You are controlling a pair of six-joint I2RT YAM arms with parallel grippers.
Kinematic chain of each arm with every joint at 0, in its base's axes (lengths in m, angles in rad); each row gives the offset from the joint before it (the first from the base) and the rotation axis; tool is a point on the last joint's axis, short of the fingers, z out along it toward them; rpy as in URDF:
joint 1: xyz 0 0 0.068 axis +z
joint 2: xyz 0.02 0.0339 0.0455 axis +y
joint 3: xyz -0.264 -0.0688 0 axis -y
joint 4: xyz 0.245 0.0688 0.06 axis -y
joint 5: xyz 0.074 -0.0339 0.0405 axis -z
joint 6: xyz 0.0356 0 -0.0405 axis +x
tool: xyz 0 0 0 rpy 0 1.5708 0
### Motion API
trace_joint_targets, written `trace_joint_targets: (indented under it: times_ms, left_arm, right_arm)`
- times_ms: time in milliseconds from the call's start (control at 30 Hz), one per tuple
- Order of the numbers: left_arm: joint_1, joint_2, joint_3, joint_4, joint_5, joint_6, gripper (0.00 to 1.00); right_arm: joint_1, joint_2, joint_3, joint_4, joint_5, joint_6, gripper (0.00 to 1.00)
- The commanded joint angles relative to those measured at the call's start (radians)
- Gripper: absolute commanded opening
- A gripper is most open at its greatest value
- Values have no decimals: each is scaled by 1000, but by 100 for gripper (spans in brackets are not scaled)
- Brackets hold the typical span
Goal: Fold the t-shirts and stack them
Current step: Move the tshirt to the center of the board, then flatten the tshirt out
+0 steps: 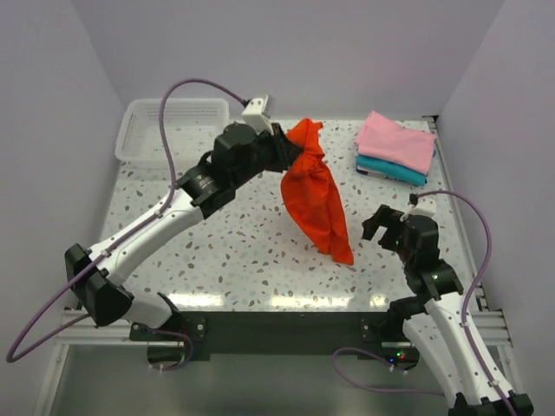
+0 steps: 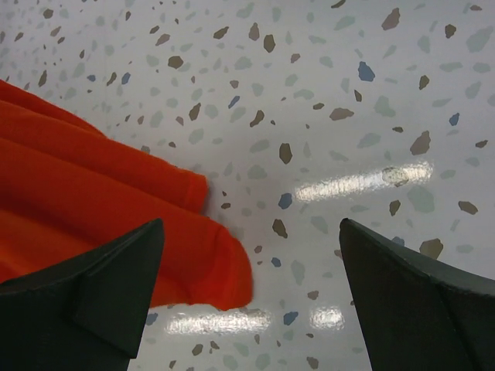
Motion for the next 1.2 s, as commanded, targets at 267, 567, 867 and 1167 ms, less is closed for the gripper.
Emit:
trace_joint_targets:
  times_ms: [267, 567, 867, 1167]
  left_arm:
    - [85, -167, -552, -93, -317, -295, 9]
    - [303, -297, -712, -227, -427, -329, 95]
    - [312, -390, -748, -210, -239, -224, 100]
    - [-33, -259, -812, -9, -104, -159, 100]
  right_arm:
    - [-1, 62, 11, 15, -4, 2, 99]
    - [0, 123, 17, 22, -36, -10, 99]
    - [-1, 209, 31, -5, -105, 38, 99]
    - [0, 287, 55, -22, -145, 36, 99]
